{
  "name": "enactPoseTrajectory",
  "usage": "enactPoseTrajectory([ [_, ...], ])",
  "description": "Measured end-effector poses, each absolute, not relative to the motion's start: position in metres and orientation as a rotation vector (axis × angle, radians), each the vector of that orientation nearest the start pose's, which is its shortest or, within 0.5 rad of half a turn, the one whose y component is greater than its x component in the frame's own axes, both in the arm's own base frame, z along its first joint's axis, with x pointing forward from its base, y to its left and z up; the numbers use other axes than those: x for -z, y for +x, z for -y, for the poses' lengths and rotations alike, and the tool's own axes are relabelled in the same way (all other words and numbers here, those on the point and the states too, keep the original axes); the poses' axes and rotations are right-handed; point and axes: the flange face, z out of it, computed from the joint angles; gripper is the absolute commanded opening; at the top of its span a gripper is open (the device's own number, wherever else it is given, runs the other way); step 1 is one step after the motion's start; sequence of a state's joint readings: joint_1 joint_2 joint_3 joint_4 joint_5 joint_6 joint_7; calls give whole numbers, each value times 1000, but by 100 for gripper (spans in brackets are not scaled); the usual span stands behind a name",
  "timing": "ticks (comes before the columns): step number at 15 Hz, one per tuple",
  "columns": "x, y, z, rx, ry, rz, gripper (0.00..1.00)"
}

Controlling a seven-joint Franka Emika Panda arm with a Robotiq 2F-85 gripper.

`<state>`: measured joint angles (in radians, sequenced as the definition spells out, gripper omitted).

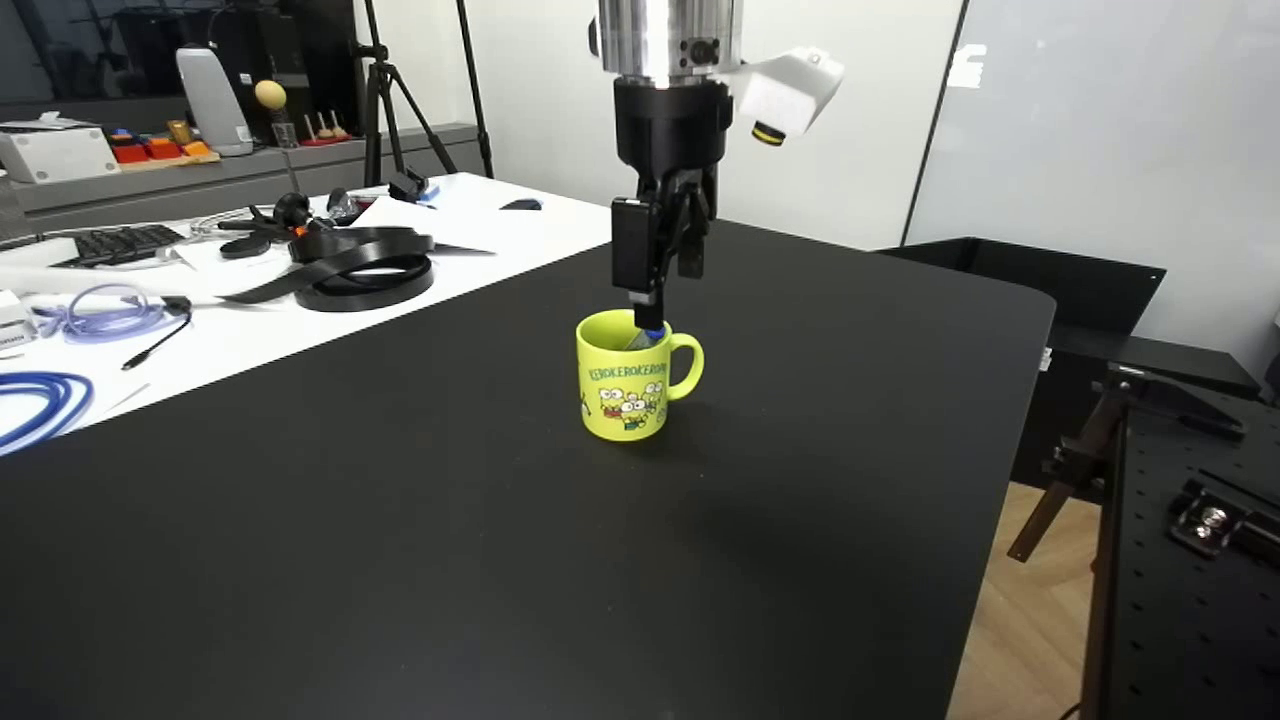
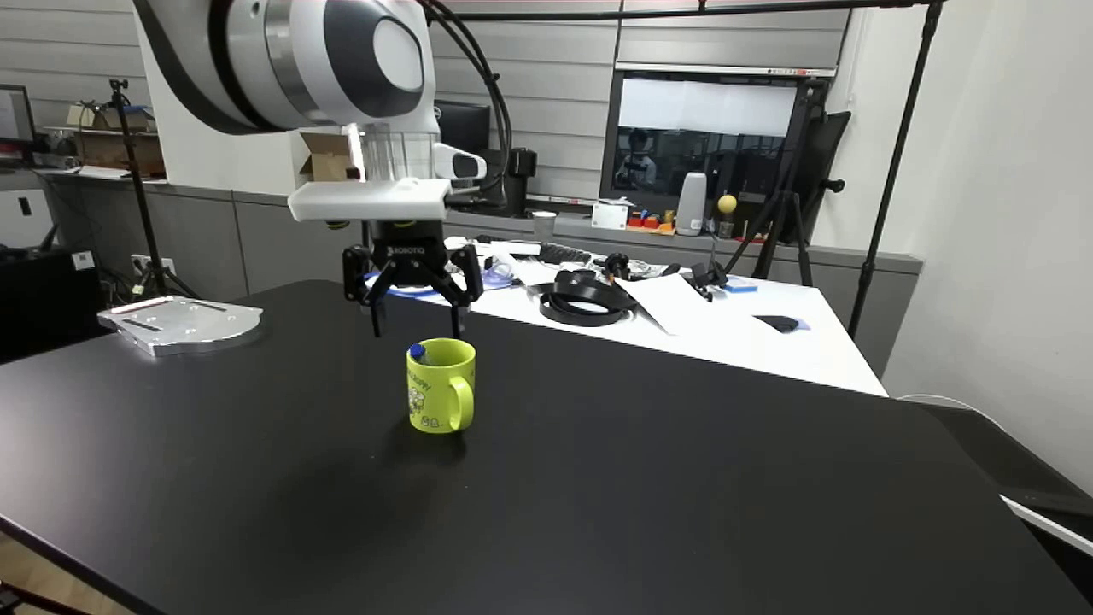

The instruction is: Remove the pen from the yellow mug and put it on the table

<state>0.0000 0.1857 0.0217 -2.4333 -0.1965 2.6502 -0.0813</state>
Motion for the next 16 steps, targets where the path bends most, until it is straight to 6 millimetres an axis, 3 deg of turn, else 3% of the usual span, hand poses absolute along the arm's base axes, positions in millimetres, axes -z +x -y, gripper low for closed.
enactPoseTrajectory([
  [1, -228, 495, -17, 46, -3200, 453, 75],
  [3, -222, 499, -17, 40, -3195, 473, 68],
  [12, -217, 507, -18, 47, -3188, 511, 5],
  [13, -215, 507, -18, 42, -3186, 512, 1],
  [16, -214, 507, -18, 41, -3183, 520, 6],
])
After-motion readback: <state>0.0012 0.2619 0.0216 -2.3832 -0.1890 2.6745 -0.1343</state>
